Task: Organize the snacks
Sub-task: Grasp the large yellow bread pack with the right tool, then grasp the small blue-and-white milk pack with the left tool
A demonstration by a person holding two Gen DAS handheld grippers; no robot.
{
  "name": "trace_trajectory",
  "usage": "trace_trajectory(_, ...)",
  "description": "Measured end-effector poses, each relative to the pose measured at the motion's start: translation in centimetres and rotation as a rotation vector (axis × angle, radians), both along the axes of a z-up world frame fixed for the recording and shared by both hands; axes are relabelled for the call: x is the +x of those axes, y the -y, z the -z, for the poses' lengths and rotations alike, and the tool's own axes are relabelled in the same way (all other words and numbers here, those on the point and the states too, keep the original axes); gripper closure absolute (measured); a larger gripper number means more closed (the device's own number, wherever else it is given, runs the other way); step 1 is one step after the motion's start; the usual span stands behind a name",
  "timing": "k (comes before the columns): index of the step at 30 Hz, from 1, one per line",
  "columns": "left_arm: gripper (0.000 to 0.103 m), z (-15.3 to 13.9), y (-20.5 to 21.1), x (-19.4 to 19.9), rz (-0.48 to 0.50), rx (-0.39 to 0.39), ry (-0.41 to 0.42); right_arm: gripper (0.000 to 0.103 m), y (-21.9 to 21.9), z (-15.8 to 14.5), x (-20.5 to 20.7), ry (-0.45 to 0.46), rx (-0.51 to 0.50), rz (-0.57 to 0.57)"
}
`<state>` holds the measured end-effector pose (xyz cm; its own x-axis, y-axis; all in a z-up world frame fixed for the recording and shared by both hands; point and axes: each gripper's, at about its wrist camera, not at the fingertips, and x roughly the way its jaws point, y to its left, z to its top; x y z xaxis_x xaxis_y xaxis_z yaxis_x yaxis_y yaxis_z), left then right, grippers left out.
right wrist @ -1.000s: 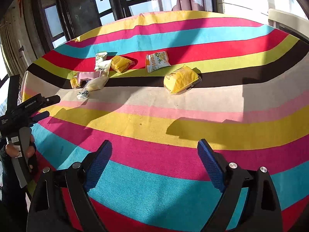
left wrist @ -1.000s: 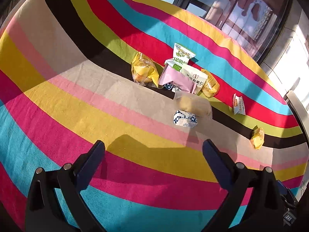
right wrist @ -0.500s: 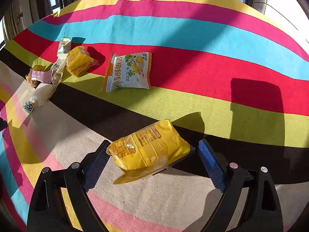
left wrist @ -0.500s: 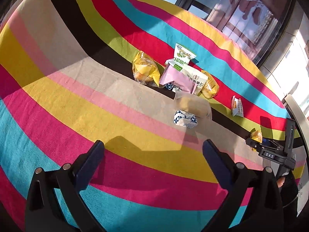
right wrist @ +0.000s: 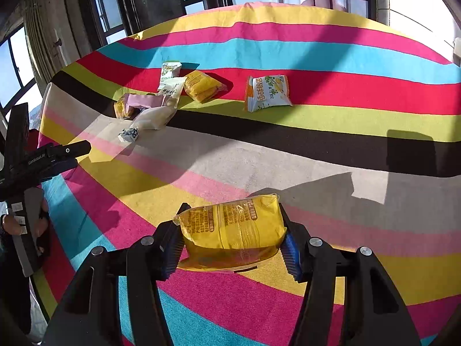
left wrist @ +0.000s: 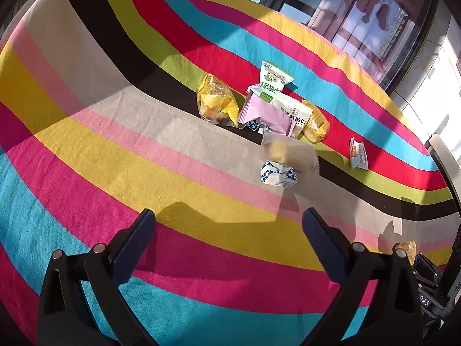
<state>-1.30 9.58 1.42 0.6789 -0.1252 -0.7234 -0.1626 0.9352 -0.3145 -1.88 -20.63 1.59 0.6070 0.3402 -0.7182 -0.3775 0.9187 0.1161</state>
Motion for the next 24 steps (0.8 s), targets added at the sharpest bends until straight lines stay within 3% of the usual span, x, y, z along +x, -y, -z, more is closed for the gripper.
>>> trace_trajectory(6, 0.002, 0.1, 3.0, 2.2, 0.080, 0.134, -0.077, 0.046, 0.3, 0.4, 0.5, -0.041, 0.038, 0.029)
trace_trajectory(12, 0.002, -0.1, 6.2, 7.1, 0.095, 0.234, -0.090, 0.046, 0.3, 0.4, 0.5, -0.045, 0.046, 0.025)
trace_trajectory(13, 0.007, -0.1, 6.5, 7.9, 0.103, 0.240, -0.091, 0.046, 0.4, 0.4, 0.5, -0.046, 0.050, 0.025)
trace_trajectory(14, 0.026, 0.0, 6.8, 8.5, 0.123, 0.232, -0.090, 0.046, 0.4, 0.4, 0.6, -0.047, 0.055, 0.024)
trace_trajectory(15, 0.031, 0.1, 7.0, 8.9, 0.129, 0.247, -0.099, 0.045, 0.5, 0.4, 0.6, -0.048, 0.061, 0.023)
trace_trajectory(17, 0.057, 0.1, 7.5, 8.8, 0.122, 0.295, -0.105, 0.045, 0.6, 0.4, 0.6, -0.049, 0.071, 0.021)
trace_trajectory(19, 0.067, 0.0, 7.5, 7.7, 0.140, 0.290, -0.091, 0.045, 0.8, 0.4, 0.6, -0.048, 0.082, 0.022)
trace_trajectory(24, 0.067, -0.1, 6.5, 2.5, 0.187, 0.239, -0.042, 0.045, 1.0, 0.2, 0.5, -0.042, 0.098, 0.022)
